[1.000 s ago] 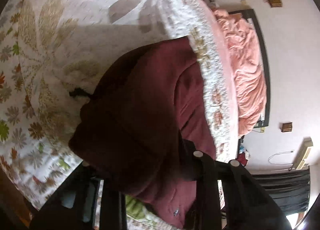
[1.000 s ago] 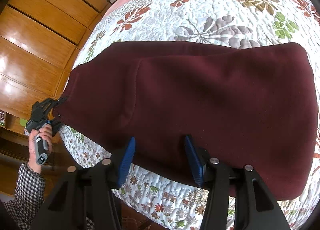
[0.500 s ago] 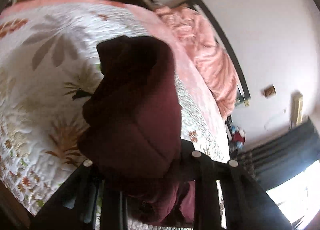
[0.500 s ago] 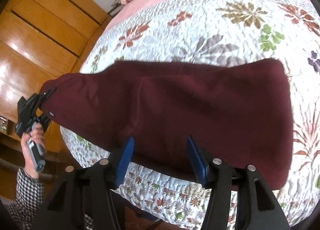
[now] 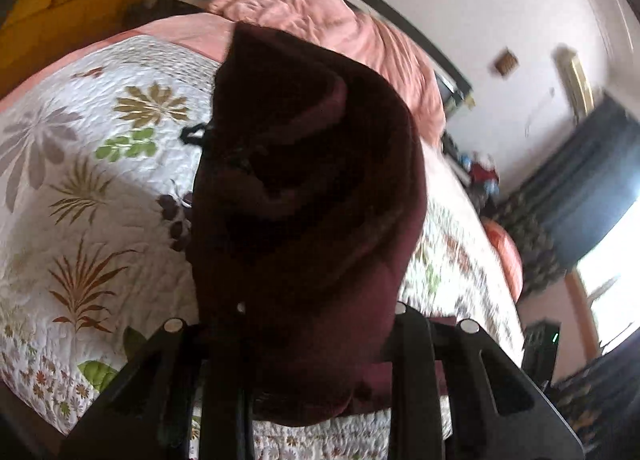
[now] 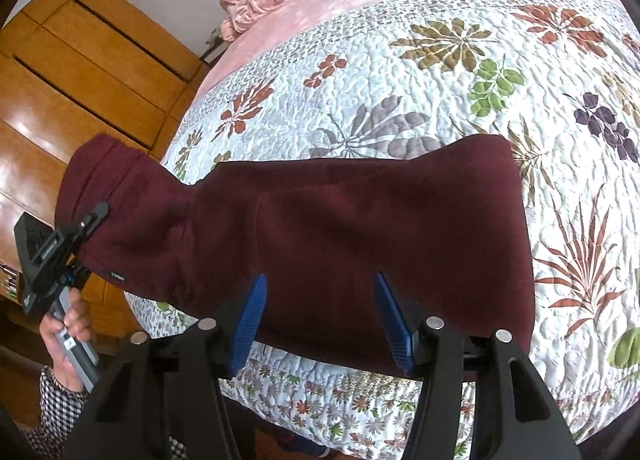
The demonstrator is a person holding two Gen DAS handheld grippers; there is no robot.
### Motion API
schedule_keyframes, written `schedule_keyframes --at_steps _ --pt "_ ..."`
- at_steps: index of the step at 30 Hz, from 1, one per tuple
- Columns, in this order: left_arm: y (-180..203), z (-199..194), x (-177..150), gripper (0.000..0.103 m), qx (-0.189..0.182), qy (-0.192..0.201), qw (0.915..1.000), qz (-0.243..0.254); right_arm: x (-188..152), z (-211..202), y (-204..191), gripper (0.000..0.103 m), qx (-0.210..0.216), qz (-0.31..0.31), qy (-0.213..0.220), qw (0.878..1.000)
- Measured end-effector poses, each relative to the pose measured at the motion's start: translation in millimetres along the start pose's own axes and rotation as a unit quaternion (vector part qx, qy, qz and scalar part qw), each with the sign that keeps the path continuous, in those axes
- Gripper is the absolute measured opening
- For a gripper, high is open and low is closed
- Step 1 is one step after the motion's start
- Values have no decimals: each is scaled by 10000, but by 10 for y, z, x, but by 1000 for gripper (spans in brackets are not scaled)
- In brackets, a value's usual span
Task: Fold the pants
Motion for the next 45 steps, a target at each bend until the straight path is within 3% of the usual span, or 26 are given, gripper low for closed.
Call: schedule_keyframes --at_steps 6,15,23,25,27,29,32,34,38,39,42,45 --pt "159 347 -181 26 118 -501 9975 486 -4 -1 36 57 -16 4 -16 10000" --pt "329 805 -578 29 274 -1252 9839 1249 -13 55 93 62 -92 68 -104 9999" --pt "335 1021 -782 36 416 -1586 9756 1462 -49 200 176 62 -190 173 -284 9993" --pt "351 1011 -784 42 382 -1555 9762 1463 -60 232 198 61 -231 170 -320 9991" --pt "402 953 -792 66 134 -1631 9761 1431 -42 256 199 61 -244 146 -333 9990" --pt "439 880 -794 78 -13 -1698 9754 1408 -34 252 196 62 -222 160 -346 9990" --pt "458 657 -761 84 -306 -1568 9785 1307 -12 216 191 63 -169 241 -329 9990" --pt "353 524 -690 87 -273 -1384 9836 1121 8 176 145 66 -9 259 -294 9992" --pt "-62 377 -506 87 -10 -1061 9941 238 80 136 -95 79 396 153 -311 9986" --pt "-221 373 -466 87 282 -1037 9942 -18 98 142 -148 83 474 137 -325 9983" --pt "-490 484 -449 86 1063 -1338 9851 -198 152 264 -309 86 728 149 -543 9958" --pt "-630 602 -481 84 1317 -1542 9789 -243 186 470 -433 86 774 138 -811 9936"
Point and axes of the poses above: each gripper's, at about its wrist camera, not at the fingertips, and z roughly the way its jaws point, y to its right, x to its top, the point moved 3 cm from there along z, roughly the way its jaws point, and after that the axes turned 3 degrees about z, right-handed, at the moved point
